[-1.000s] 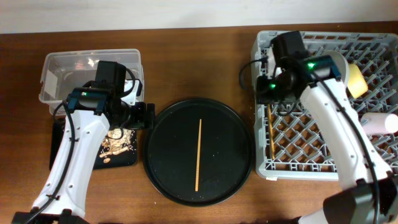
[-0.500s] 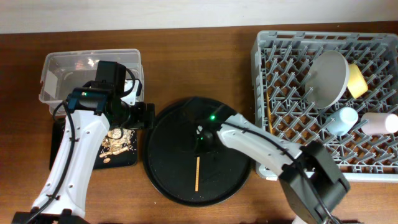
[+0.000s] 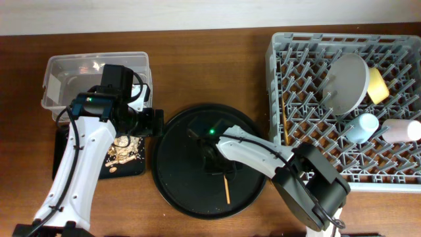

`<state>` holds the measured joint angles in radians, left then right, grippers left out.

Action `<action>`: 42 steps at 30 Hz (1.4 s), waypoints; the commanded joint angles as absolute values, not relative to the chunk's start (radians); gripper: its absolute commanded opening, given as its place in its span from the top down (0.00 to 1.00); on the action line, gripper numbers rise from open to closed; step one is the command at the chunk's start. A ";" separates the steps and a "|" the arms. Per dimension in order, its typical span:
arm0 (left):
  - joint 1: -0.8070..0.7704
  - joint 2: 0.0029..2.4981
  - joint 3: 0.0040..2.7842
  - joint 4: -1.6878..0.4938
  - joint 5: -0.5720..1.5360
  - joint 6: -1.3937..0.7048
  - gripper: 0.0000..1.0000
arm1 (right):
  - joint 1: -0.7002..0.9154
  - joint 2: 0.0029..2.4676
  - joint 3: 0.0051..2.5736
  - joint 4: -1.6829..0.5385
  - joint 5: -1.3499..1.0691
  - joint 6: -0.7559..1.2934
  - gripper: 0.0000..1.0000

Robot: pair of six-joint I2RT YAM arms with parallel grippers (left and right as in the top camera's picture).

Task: Sort waste into correct bins and load items into the dishwasher rack
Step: 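Grasp the second chopstick from the tray with the right gripper, then place the second chopstick into the dish rack with the right gripper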

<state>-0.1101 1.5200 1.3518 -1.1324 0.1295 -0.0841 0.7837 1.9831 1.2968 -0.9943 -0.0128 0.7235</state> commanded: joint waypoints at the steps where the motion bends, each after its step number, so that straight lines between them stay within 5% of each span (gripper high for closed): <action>1: -0.109 1.511 1.340 -1.133 0.126 -0.093 0.07 | 0.716 1.865 1.333 -1.042 0.038 0.635 0.96; 7: -0.109 1.511 1.340 -1.134 0.126 -0.093 0.07 | 0.435 1.569 1.408 -1.132 0.039 0.331 0.96; 12: -0.109 1.511 1.340 -1.134 0.126 -0.093 0.07 | 0.181 1.562 1.408 -1.186 0.034 0.232 0.96; 22: -0.109 1.511 1.340 -1.134 0.126 -0.094 0.07 | 0.144 1.792 1.406 -1.186 -0.045 0.134 0.94; 26: -0.109 1.511 1.340 -1.134 0.126 -0.094 0.07 | 0.144 1.804 1.406 -1.190 -0.049 0.134 0.73; 35: -0.109 1.511 1.340 -1.134 0.126 -0.094 0.07 | 0.131 1.624 1.440 -1.207 -0.040 0.135 0.67; 38: -0.109 1.511 1.340 -1.111 0.125 -0.095 0.07 | 0.057 1.561 1.450 -1.184 -0.082 0.133 0.44; 42: -0.109 1.542 1.339 -1.145 0.011 -0.194 0.01 | 0.019 1.575 1.449 -1.307 -0.199 0.040 0.28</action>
